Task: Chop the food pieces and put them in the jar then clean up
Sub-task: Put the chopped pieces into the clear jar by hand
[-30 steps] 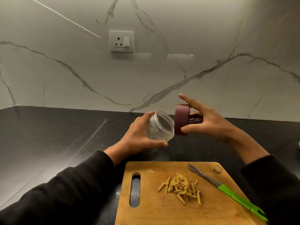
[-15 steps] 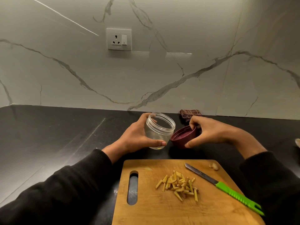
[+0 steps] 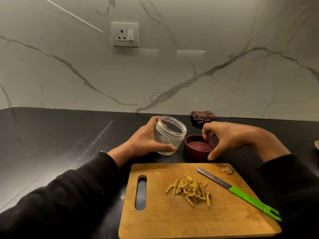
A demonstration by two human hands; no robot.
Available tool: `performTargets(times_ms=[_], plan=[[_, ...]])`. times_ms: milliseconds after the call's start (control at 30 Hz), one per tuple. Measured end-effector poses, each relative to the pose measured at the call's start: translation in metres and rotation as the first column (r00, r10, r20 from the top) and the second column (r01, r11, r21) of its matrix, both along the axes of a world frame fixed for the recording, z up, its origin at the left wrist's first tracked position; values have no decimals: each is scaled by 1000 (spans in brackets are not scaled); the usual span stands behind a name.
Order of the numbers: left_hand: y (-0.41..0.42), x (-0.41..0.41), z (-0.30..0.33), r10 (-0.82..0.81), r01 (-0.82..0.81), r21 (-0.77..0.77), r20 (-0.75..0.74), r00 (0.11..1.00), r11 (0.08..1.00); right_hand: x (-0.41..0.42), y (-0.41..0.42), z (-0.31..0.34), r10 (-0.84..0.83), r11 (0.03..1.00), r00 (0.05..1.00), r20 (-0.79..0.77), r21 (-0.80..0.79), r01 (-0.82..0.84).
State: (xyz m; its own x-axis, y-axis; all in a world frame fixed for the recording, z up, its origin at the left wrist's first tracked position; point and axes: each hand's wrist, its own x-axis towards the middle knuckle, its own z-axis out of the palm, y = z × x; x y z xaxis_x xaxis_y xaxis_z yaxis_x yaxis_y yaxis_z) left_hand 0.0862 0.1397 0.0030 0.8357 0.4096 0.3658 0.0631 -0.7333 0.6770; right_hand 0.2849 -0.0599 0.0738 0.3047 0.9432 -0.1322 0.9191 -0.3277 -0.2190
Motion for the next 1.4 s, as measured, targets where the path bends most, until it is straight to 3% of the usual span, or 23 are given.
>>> performTargets(times_ms=[167,267,433,633,767,967,1233,1400], plan=[[3,-1,1,-39,35,-42,-83,996,998,-14,-4,14,163,973,982,-90,181,-145],[3,-3,4,-86,76,-70,-145,986,995,-32,-11,23,290,948,939,-184,187,-257],[4,-4,3,-119,103,-109,-158,980,989,-69,-10,22,359,907,888,-288,-116,-405],[5,-4,3,-105,95,-69,-160,982,993,-90,-4,15,349,840,911,-221,-357,-408],[6,-2,2,-104,94,-66,-164,981,993,-99,1,7,451,795,865,-221,-341,-502],[7,-1,1,-104,94,-67,-155,982,993,-99,0,7,490,800,832,-261,-245,-548],[9,-1,2,-108,98,-71,-157,982,993,-96,-2,8,437,793,862,-257,-343,-504],[8,-1,1,-97,87,-67,-159,982,994,-103,1,2,454,841,866,-209,-221,-494]])
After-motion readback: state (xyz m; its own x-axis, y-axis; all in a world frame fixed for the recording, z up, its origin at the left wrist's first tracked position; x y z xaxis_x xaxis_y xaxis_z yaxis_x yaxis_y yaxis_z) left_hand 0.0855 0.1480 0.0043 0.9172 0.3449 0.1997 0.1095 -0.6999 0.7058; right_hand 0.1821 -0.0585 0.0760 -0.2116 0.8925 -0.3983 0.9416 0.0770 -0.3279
